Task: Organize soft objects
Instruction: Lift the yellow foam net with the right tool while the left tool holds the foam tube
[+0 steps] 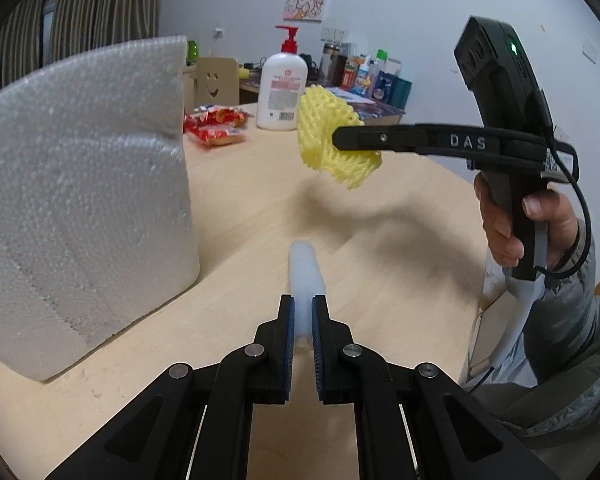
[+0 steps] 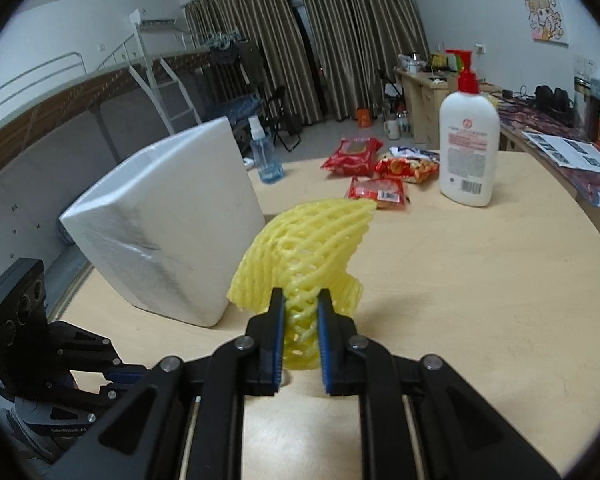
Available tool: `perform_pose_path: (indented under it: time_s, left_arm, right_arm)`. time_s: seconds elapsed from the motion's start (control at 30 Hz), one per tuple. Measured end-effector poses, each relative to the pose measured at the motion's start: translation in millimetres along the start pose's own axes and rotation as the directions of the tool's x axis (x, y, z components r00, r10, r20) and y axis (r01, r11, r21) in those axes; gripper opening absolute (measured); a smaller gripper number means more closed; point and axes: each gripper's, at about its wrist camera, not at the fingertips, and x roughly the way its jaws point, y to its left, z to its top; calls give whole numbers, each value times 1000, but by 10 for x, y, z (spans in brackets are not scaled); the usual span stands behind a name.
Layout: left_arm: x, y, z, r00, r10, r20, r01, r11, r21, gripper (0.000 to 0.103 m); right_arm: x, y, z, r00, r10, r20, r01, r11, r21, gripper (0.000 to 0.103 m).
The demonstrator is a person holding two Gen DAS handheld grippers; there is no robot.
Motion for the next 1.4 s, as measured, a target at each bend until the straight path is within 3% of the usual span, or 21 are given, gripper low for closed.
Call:
perform_pose_path:
  time_s: [0.3, 0.5, 0.77, 1.17, 1.4]
  left_arm:
    - [-217, -139, 15, 998, 14, 59, -13, 1000, -12, 9]
    - [-538, -200, -1, 988, 73, 139, -68, 997, -37, 9]
    - [-835, -374, 76, 962, 136, 235, -130, 991, -42, 9]
    - [-1298, -669, 163, 921, 229, 316, -233, 972, -26, 9]
    - [-1587, -771, 162, 880, 293, 374, -305, 952, -30, 9]
  right_arm:
    - [-228, -112, -108, 998, 26, 50, -28, 999, 41, 18]
    - [-359, -134, -153, 995, 44, 87, -48, 998, 48, 18]
    - [-567, -39, -185, 987, 71, 143, -76, 997, 28, 18]
    - [-909, 197, -115, 965, 120, 235, -111, 993, -49, 18]
    - [-1019, 332, -90, 948, 160, 274, -144, 986, -80, 18]
